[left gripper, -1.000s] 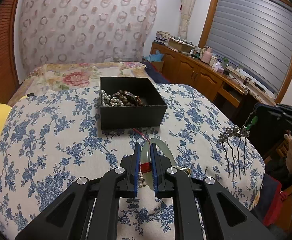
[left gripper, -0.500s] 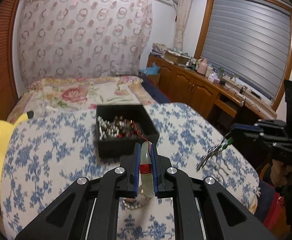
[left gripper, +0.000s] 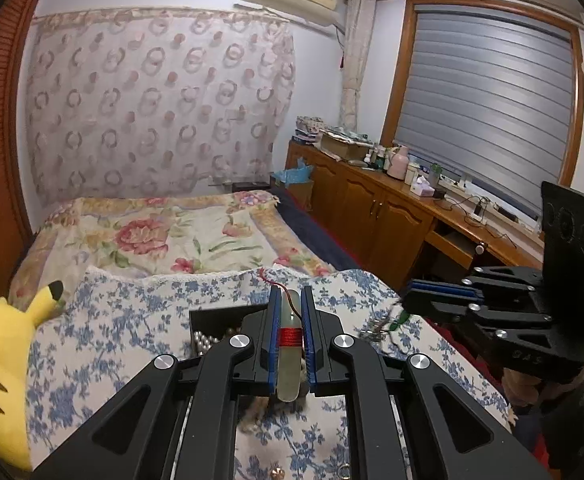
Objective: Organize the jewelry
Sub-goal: 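Carry both items over the black box and open both tools inside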
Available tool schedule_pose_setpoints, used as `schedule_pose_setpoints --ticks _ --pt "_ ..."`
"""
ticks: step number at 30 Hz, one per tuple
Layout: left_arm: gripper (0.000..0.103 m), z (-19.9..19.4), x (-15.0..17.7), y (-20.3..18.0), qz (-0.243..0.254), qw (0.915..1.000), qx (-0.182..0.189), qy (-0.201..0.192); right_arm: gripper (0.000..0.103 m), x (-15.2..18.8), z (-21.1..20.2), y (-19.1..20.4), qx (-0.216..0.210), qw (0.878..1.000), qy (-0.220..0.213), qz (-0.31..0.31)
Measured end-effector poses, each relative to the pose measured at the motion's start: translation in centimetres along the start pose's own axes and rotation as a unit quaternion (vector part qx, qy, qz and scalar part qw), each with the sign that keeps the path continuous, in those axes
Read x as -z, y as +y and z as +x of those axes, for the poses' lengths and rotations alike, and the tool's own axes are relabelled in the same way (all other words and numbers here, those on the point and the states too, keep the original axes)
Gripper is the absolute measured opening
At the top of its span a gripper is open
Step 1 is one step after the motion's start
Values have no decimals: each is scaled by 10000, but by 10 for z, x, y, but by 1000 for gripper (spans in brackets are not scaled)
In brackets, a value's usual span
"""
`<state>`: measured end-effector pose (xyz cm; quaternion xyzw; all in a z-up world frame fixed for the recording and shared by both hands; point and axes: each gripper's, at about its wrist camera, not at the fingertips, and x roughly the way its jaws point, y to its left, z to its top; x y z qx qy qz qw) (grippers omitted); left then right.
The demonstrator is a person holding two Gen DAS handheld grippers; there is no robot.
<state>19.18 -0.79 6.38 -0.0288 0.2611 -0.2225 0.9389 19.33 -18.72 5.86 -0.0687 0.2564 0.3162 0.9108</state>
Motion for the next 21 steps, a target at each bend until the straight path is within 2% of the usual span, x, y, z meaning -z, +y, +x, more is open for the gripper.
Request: schedule_pose_setpoints --ticks 6,9,15,21 --pt "9 -1 10 -1 -105 9994 260 201 9 -4 9 -6 -59 10000 -50 25" --pt "9 -7 11 -3 -94 9995 286 131 9 -2 13 -9 -85 9999 -40 98" --pt "9 -12 -2 2 -5 9999 88 -61 9 -7 23 -4 -155 9998 -60 91" --pt "9 14 -3 17 -52 9999 -59 73 9 -19 46 -5 -243 9997 -75 -22"
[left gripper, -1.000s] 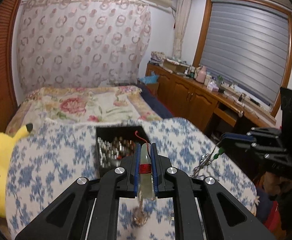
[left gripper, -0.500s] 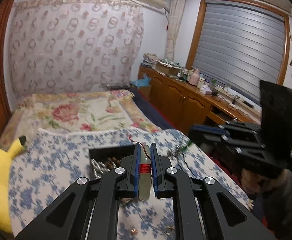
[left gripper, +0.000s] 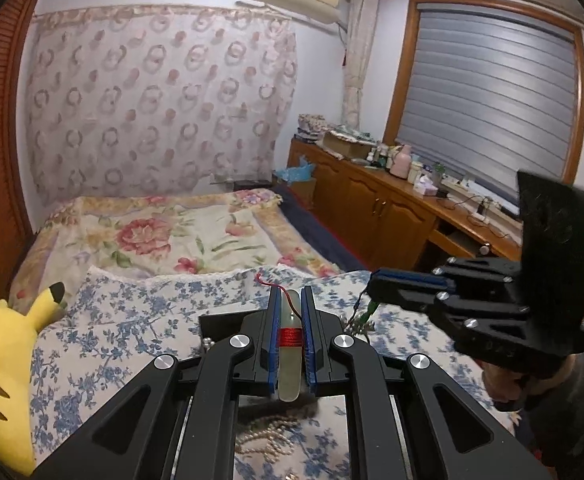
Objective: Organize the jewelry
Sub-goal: 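Carry both items over the black box and open both tools inside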
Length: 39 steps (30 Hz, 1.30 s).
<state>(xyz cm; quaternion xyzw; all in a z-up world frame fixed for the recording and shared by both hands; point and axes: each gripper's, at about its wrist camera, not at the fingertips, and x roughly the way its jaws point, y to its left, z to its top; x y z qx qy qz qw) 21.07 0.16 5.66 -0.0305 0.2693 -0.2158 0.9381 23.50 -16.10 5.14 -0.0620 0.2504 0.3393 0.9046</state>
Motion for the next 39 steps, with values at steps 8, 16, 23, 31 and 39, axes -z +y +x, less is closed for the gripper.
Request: schedule_pose_setpoints --ticks 8,16,23,31,39 --pt "9 65 19 26 -98 9985 -206 497 9 -2 66 -25 -57 9993 372 47" --pt "10 85 35 40 -184 9968 -382 684 9 25 115 -36 81 9953 954 107" --pt "16 76 37 41 -177 9968 -427 659 20 34 116 -35 180 9944 1021 208" --pt "36 53 46 39 -179 9976 -398 537 28 52 68 -26 119 9961 781 399" --pt "36 30 76 30 -56 9969 -337 703 28 112 23 2 72 9939 1021 408"
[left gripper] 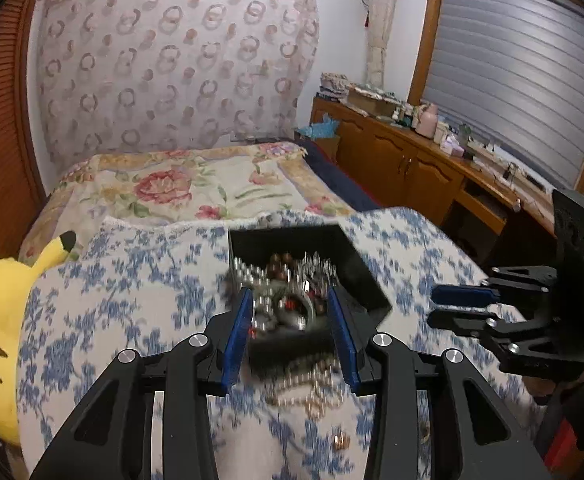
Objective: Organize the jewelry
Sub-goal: 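Carry both items over the black box and open both tools inside, then grasp the gold earring with the left tool while the right tool grasps a ring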
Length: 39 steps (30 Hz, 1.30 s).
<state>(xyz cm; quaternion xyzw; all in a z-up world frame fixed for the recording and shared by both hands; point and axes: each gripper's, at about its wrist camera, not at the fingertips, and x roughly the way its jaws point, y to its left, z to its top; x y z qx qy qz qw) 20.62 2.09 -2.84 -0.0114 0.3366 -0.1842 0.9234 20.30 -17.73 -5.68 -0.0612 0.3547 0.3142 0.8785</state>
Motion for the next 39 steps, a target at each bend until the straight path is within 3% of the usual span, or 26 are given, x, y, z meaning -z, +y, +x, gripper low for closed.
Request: schedule_pose_setpoints --ticks 9,15,24,26,28,39 --pt "36 7 61 -6 -46 9980 84 625 28 55 -1 28 -163 9983 560 -83" --pt "36 13 86 -18 43 9956 174 920 28 71 9 43 -262 9960 838 -191" --pt "36 12 93 -32 198 9945 105 1027 28 78 17 51 -81 9947 913 -464" --pt "36 14 94 -34 235 9941 37 1062 12 79 17 54 -91 9944 896 -562" --pt "36 16 95 -37 252 9936 30 1098 12 81 15 55 -74 9945 861 -584" --pt "19 28 95 -52 432 9915 -122 1218 12 79 -1 49 -56 9969 628 -481"
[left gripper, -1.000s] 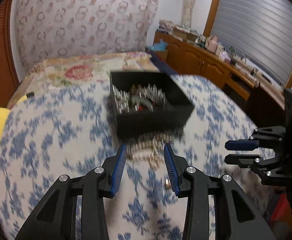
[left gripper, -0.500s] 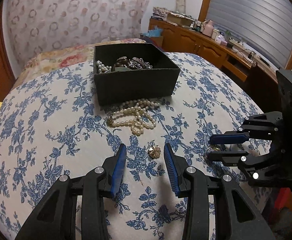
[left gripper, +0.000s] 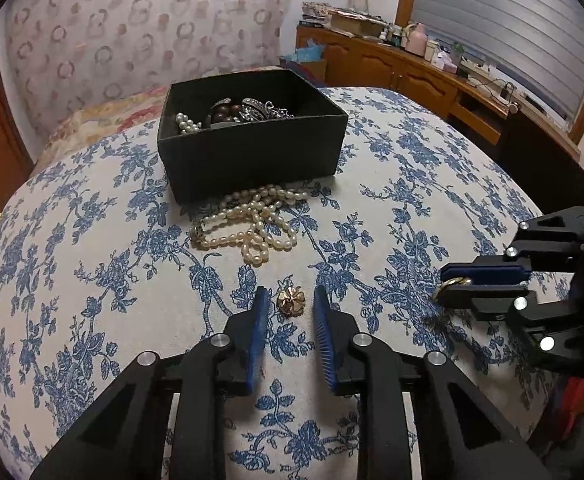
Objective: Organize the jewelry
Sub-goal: 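Grasp the gold earring with the left tool while the right tool grasps a ring, then carry the earring and ring into the black box and open both tools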
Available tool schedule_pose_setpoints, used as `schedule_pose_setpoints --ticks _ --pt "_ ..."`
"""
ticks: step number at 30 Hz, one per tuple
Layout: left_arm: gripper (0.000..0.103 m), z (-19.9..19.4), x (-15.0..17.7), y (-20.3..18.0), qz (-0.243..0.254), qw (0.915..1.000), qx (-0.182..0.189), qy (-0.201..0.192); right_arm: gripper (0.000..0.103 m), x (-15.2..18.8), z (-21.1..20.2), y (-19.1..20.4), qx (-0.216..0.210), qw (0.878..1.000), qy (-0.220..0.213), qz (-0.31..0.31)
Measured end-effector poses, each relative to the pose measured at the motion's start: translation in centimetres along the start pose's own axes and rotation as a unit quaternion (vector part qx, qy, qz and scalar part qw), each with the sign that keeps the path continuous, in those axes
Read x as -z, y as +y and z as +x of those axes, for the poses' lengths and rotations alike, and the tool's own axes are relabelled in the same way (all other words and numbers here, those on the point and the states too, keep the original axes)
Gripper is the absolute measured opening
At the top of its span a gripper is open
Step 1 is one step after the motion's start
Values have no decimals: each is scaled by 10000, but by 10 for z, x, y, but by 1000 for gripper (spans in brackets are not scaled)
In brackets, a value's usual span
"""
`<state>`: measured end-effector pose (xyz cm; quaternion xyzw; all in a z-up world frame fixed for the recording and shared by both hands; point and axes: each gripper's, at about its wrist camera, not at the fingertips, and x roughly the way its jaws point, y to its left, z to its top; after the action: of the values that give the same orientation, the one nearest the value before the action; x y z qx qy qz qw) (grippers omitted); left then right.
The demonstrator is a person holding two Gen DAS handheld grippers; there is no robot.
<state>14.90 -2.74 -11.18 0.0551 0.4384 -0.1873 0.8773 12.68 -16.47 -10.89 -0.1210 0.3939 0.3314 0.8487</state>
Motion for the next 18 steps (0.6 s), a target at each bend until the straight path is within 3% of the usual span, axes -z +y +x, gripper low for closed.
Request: schedule_pose_setpoints --ticks 2,8,18 --pt "14 1 -1 -1 27 10000 -75 3 12 -1 -2 -2 11 10000 -27 19" --pt "13 -4 -1 -2 -33 9999 -45 -146 12 -10 -8 -9 13 9997 -193 116" --pt "13 -37 -28 6 -242 9964 -63 -808 12 -45 -10 -18 122 9978 -603 233"
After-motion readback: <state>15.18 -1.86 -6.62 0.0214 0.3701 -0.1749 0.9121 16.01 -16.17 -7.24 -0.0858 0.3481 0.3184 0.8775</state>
